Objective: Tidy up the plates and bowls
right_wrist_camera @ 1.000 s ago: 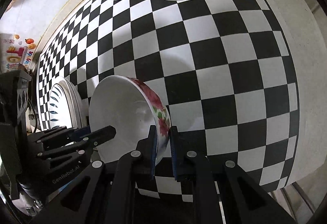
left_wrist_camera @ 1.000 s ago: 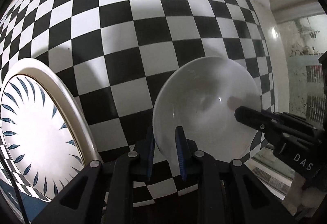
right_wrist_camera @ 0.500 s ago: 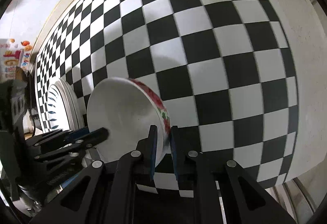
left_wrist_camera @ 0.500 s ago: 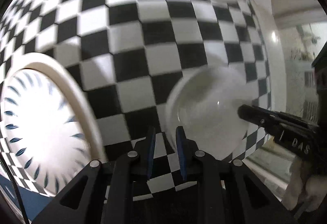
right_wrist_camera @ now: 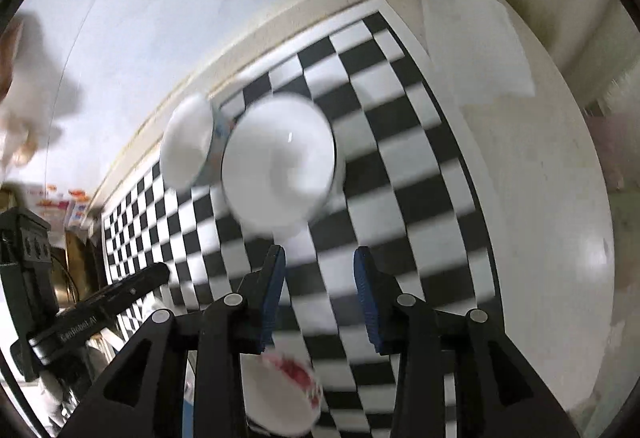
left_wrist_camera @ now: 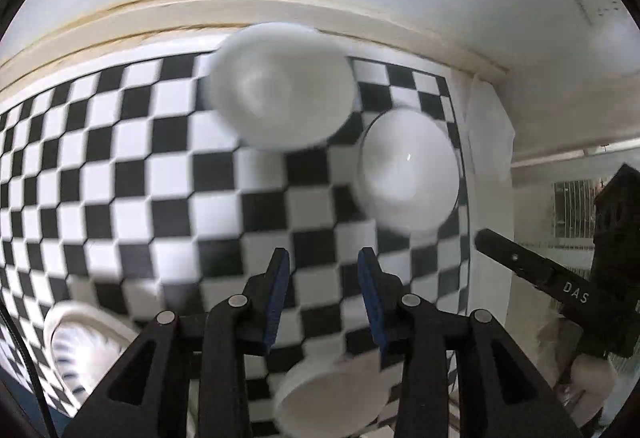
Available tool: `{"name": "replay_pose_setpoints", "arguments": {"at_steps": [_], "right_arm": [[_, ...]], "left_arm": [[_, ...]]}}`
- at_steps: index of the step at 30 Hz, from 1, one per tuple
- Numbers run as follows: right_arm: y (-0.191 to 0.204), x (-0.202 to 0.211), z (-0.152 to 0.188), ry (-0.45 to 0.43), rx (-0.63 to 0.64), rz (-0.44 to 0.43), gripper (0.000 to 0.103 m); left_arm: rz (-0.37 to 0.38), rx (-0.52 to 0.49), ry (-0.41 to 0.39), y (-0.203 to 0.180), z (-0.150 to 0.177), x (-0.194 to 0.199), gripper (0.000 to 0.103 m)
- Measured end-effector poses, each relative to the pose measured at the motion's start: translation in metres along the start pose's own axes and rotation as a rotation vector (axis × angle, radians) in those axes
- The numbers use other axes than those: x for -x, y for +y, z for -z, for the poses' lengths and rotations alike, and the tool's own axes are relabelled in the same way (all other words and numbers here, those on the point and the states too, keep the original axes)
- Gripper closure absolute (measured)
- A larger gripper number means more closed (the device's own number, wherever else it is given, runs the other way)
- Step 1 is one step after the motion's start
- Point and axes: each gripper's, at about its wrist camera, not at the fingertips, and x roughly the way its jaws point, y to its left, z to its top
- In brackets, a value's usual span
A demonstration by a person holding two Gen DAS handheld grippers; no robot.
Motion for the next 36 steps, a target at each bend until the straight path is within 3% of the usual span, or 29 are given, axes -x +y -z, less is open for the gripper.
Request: {"name": "replay_pose_setpoints", "arguments": {"at_steps": [5,10,11,13,16,22,27,36], "right_arm": [[-0.004,-0.026,-0.047,0.027,-0.008,0.010,0.065],[-0.009,-0.058,-0.069,0.075,-0.008,0.022,0.066],[-0.009,-0.062,-0.071,0.078,-0.005,0.022,0.068],[-0.010,-0.072,-0.074,0.092,0.004,0.030,0.088],[-0.008,-0.078,-0.076,0.086,0.023,0.073,0.093],[0.004,-0.074,-0.064,0.070,0.058,0.084,0.093],[0.014,-0.047,-0.046,0.027,0.064,0.069,0.093],[0.044,0.020,0.024,-0.062,0.083,0.050,0.093]], "left_arm": [[0.011,-0.023,0.069,-0.022,-0.034,-0.035,0.070],[-0.028,-0.054,0.120,-0.038,-0.050,-0.066,0.071],[-0.043,-0.071,0.119,-0.042,-0.053,-0.071,0.071],[-0.076,-0.095,0.108,-0.047,-0.054,-0.076,0.075],[-0.103,-0.117,0.083,-0.049,-0.056,-0.075,0.080],[-0.113,-0.132,0.049,-0.050,-0.048,-0.059,0.081],[-0.095,-0.151,0.013,-0.057,-0.035,-0.034,0.081],[-0.061,-0.225,-0.068,-0.065,0.022,0.034,0.081]]}}
